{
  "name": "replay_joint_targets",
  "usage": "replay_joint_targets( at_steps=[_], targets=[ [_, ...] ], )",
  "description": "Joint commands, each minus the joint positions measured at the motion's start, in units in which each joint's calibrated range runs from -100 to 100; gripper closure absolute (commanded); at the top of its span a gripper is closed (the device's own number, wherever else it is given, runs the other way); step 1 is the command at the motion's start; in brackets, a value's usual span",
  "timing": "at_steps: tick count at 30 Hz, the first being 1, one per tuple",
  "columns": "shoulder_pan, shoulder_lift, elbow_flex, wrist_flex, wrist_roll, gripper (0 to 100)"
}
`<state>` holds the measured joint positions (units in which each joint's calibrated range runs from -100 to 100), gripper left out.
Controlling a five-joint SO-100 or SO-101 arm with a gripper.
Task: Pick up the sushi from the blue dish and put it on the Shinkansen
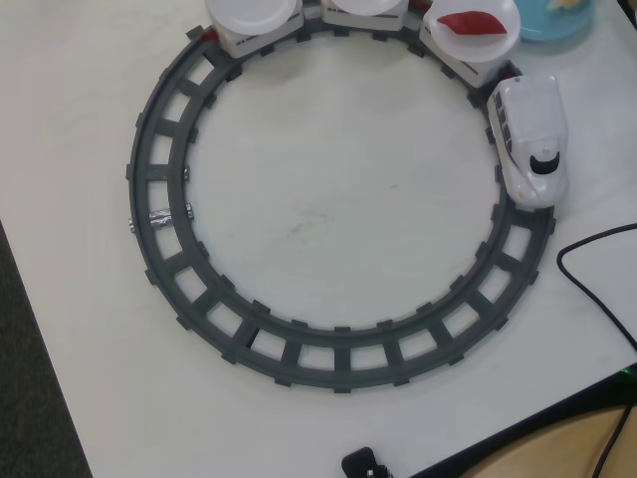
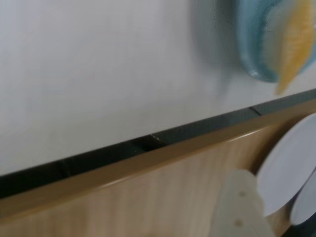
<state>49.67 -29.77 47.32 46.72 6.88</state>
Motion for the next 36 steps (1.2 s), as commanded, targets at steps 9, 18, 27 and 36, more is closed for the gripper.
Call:
replay_joint_targets(
  at_steps=[9,18,27,36],
  targets=[
    [-2.1,30.2,-46.3,22.2,1.8,79],
    [-0.7,50.0,-62.6,30.6,7.2,79],
    [-0.9,61.4,-72.8,30.5,11.4,79],
    [-0.8,63.3,-73.5,27.6,13.3,79]
  ],
)
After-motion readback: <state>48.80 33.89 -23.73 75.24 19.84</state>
